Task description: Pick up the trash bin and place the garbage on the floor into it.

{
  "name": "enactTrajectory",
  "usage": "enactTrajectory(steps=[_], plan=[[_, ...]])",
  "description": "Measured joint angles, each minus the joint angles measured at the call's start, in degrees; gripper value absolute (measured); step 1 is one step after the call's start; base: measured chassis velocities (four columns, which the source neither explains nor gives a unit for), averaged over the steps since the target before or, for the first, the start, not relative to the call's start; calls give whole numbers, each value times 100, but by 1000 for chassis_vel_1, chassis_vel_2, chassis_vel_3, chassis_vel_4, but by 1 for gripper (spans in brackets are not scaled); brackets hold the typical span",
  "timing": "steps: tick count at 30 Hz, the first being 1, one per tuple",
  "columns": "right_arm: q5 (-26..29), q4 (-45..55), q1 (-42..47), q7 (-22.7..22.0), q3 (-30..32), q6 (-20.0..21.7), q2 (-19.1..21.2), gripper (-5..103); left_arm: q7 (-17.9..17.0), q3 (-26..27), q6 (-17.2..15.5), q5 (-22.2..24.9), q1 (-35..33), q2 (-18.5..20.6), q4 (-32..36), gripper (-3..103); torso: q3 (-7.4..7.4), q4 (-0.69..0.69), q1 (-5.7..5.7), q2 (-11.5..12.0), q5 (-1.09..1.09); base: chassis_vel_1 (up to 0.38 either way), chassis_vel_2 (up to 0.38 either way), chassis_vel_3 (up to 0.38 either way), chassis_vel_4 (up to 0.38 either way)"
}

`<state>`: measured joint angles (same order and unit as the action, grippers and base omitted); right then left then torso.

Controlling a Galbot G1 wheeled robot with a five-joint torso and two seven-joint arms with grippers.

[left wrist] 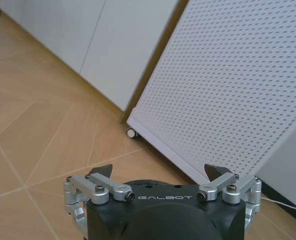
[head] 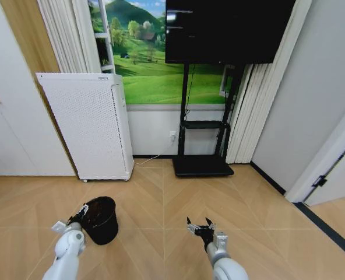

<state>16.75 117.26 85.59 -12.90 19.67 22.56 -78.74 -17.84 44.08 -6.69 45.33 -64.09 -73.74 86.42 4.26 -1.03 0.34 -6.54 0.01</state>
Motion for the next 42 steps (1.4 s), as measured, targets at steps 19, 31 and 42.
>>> enactTrajectory(steps=[19,31,42], plan=[[-588,-216,-262,476,291,-590,-276,100,1966,-1050,-417,-1623,-668,368,2046,100,0,-1,0,0,0,0,0,0,0],[-731,-652,-611,543,350,-1064,-410,100,2122,-1210,-609,-2007,-927,512,2413,100,1,-1,0,0,-1,0,0,0,0],[-369,-626,-857,457,402,-967,-170,100,1959,-1070,-614,-2063,-1101,427,2568,100,177,-1,51,-230,-1,0,0,0,0]])
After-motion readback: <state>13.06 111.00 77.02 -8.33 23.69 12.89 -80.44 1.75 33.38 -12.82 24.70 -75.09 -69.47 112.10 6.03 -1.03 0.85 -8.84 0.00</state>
